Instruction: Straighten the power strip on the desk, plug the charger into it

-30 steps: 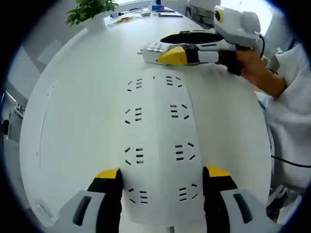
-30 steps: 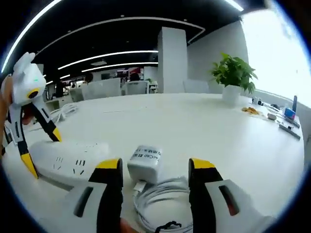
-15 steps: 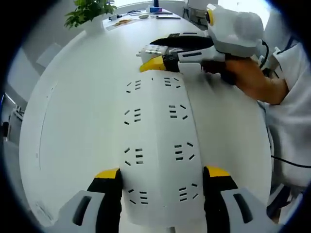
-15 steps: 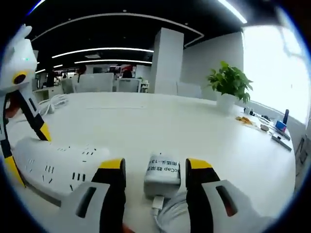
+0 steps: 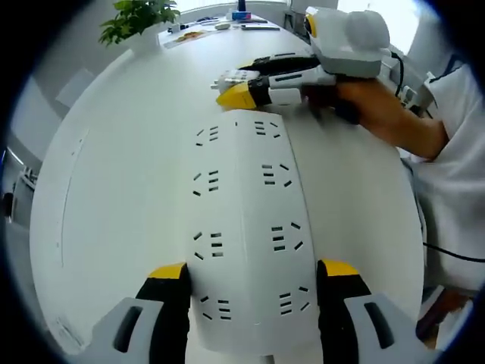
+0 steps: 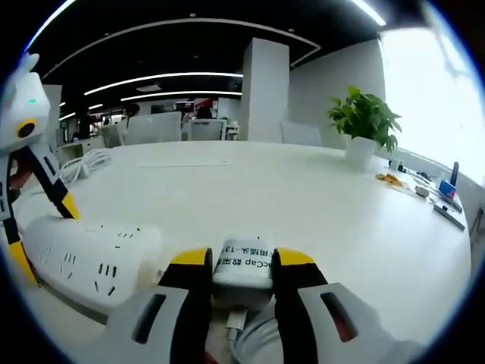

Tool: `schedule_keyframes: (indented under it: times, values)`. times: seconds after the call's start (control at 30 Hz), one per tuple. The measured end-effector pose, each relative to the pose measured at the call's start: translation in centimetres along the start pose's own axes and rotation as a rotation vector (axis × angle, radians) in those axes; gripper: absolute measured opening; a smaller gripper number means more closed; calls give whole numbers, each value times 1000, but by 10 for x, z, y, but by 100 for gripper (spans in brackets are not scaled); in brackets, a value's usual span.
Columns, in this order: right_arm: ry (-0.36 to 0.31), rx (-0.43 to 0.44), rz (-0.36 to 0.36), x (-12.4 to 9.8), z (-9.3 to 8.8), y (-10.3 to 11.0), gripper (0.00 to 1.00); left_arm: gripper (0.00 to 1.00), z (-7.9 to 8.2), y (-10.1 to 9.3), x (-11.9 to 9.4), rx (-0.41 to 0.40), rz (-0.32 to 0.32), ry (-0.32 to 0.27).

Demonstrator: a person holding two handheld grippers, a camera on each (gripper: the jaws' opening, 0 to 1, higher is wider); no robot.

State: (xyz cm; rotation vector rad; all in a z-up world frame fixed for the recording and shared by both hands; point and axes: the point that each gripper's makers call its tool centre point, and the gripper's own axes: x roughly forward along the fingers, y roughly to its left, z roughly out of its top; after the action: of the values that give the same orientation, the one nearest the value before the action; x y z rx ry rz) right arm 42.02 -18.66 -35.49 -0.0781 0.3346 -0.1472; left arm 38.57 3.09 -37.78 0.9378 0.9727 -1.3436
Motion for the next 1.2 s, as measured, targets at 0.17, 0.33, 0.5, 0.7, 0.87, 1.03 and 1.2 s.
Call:
schedule_keyframes:
  times: [0.17, 0.33, 0.5, 0.7, 0.87, 1.03, 1.2]
  values:
    - [-7, -22, 34, -1, 0, 2, 30, 68, 0, 0, 0, 0, 0, -1]
    - [-22, -96, 223, 1, 1, 18, 30, 69, 0, 0, 1, 2, -1, -4]
    - [-30, -157, 465, -2, 0, 26, 30, 69, 1, 0, 1, 4, -2, -5]
    - [-28, -202, 637, -5, -2, 33, 30, 69, 1, 0, 1, 9, -4, -7]
    - [-35, -234, 666, -3, -2, 37, 32, 69, 1, 0, 1, 18, -9, -16]
    - [-13, -134, 574, -10, 12, 35, 48, 69, 2, 0, 1, 21, -10, -16]
    - [-30, -216, 425, -9, 4, 26, 52, 69, 2, 0, 1, 22, -11, -20]
